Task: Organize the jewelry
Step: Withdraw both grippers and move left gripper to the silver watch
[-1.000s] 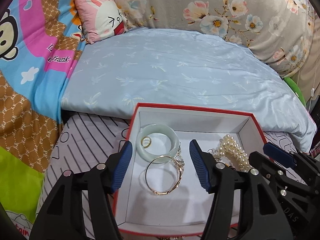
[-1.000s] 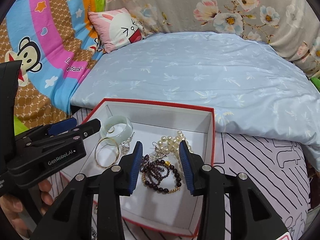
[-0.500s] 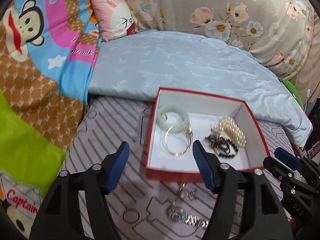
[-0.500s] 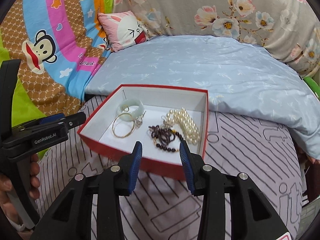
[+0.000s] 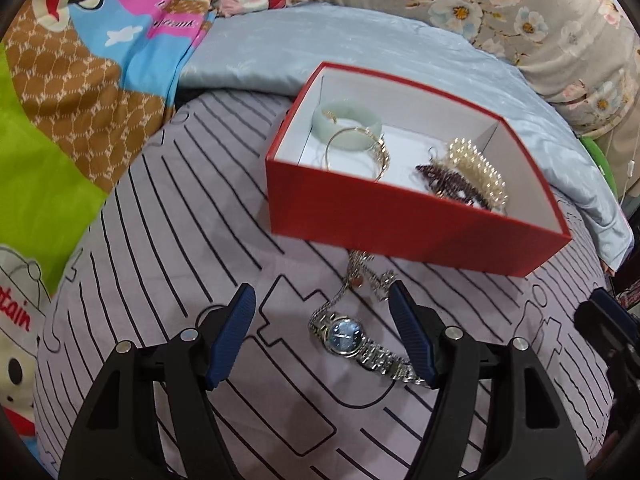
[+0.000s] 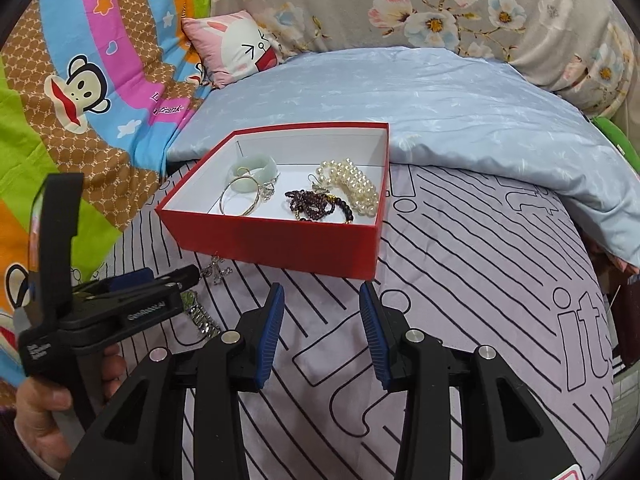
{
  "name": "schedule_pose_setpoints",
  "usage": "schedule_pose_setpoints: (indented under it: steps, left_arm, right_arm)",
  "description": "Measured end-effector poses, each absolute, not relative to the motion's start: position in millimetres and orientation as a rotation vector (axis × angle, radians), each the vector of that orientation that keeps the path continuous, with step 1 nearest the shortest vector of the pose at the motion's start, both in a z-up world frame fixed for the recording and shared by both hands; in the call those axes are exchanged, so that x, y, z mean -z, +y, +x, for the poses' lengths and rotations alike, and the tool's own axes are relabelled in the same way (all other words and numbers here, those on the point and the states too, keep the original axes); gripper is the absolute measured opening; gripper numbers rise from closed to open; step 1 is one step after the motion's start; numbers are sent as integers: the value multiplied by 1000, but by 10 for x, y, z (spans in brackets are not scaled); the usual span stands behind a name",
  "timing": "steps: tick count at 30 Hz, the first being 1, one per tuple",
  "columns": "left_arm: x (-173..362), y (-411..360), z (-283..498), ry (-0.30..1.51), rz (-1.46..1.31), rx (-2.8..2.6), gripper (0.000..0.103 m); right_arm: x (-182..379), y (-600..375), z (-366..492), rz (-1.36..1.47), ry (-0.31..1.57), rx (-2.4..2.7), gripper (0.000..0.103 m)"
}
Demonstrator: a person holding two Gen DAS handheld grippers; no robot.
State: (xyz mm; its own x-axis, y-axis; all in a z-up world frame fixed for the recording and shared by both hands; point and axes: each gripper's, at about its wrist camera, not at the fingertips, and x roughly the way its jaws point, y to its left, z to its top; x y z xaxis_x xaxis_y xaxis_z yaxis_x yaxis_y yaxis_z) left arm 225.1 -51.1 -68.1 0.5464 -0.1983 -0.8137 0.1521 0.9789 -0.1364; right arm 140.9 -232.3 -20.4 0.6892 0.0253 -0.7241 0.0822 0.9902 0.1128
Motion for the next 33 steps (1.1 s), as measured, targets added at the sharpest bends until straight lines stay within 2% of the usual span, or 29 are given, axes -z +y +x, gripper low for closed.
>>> schedule_pose_setpoints:
  steps: [10,22,33]
  left_arm:
    - [851,-482,2190,981,-13,192,66]
    - [839,-266,1944,964,10,243,60]
    - [807,-179,1713,972,-9,279,59]
  right_arm:
    - [262,-2222,1399,140,824,7,39]
    - [342,-2058,1377,132,846,-33,39]
    - [430,-1833,1422,101,876,-87,39]
